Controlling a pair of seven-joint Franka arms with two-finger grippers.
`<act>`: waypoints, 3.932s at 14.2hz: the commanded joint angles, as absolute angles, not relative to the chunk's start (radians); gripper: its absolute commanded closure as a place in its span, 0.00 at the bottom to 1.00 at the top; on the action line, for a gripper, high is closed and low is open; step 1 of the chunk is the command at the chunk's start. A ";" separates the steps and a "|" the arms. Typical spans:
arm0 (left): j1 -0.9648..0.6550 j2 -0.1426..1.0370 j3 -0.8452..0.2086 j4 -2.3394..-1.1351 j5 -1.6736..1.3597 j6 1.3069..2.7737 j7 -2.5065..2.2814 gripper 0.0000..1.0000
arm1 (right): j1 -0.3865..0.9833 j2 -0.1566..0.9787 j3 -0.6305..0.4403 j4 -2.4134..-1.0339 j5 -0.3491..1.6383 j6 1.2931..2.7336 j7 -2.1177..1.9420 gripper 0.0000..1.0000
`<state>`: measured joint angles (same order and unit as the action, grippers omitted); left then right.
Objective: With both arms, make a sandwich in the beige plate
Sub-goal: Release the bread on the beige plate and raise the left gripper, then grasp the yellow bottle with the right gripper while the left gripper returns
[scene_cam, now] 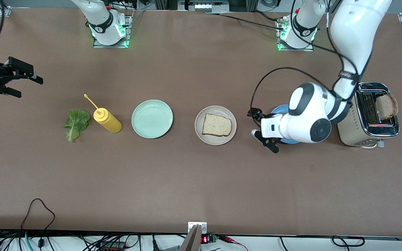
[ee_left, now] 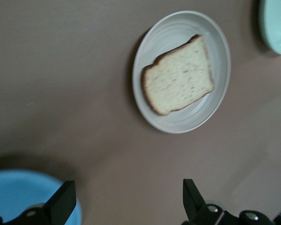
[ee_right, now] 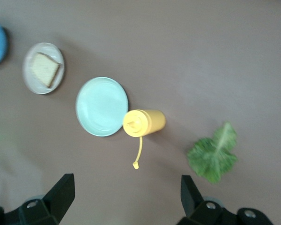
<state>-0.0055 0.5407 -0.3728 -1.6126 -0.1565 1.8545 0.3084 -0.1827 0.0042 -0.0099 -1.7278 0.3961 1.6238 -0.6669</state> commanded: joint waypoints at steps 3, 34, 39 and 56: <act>0.030 0.384 -0.362 -1.631 0.130 1.743 0.239 0.00 | -0.301 -0.028 -0.002 -1.877 0.595 1.650 -1.033 0.00; -0.005 -0.031 -0.008 -1.686 0.023 1.615 0.094 0.00 | -0.305 0.673 0.006 -2.031 1.394 1.658 -2.686 0.00; -0.014 -0.028 -0.014 -1.674 0.025 1.601 0.086 0.00 | -0.262 0.686 0.006 -2.034 1.451 1.654 -2.715 0.00; -0.014 -0.028 -0.014 -1.674 0.023 1.594 0.081 0.00 | -0.141 0.608 0.006 -1.956 1.531 1.741 -2.578 0.76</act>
